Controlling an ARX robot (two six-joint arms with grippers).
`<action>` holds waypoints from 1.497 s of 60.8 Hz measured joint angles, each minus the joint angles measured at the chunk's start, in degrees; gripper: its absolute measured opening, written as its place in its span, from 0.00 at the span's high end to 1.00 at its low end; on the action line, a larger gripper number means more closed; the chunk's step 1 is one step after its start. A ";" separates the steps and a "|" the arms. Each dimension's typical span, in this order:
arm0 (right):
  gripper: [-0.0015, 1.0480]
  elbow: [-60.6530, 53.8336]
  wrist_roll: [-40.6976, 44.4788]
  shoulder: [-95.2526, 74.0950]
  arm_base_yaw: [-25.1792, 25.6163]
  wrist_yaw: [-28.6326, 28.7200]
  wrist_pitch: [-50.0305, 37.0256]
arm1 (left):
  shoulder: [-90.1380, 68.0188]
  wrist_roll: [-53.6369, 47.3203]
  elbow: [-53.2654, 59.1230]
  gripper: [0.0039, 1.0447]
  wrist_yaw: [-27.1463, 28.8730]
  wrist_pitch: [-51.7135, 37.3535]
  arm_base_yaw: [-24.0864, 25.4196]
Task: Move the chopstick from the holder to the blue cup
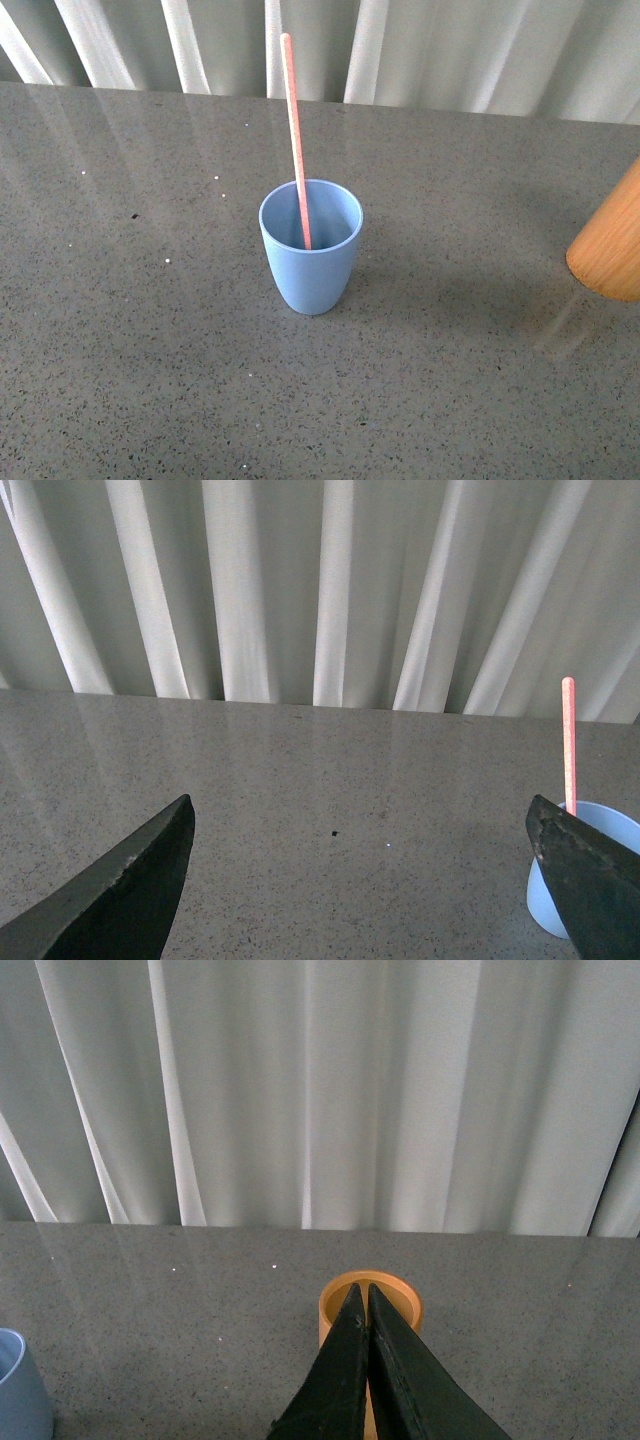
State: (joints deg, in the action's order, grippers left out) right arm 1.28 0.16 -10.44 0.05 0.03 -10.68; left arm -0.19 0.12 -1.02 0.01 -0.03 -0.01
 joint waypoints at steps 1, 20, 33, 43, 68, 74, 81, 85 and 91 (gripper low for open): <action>0.99 0.00 0.00 0.39 0.00 0.00 0.39 | 0.00 0.00 0.00 0.06 0.00 0.00 0.00; 0.99 0.02 -0.07 10.14 0.00 -0.04 10.56 | 0.04 0.00 0.00 0.06 0.00 0.00 0.00; 0.99 0.02 -0.07 10.19 0.00 -0.04 10.56 | 0.07 0.00 0.00 0.06 0.00 0.00 0.00; 0.75 0.02 -0.04 10.19 0.00 -0.02 10.56 | 0.07 0.00 0.00 0.06 0.00 0.00 0.00; 0.08 0.02 -0.17 10.19 0.00 -0.04 10.56 | 0.07 0.00 0.00 0.06 0.00 0.00 0.00; 0.10 0.02 -0.15 10.19 0.00 -0.02 10.58 | 0.07 0.00 0.00 0.06 0.00 0.00 0.00; 0.10 0.02 -0.15 10.19 0.00 -0.02 10.58 | 0.07 0.00 0.00 0.06 0.00 0.00 0.00; 0.10 0.02 -0.15 10.19 0.00 -0.02 10.58 | 0.07 0.00 0.00 0.06 0.00 0.00 0.00; 0.10 0.02 -0.15 10.19 0.00 -0.02 10.58 | 0.07 0.00 0.00 0.06 0.00 0.00 0.00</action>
State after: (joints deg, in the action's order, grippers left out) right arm 1.30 0.01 -0.25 0.05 0.01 -0.10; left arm -0.12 0.12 -1.02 0.01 -0.03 -0.01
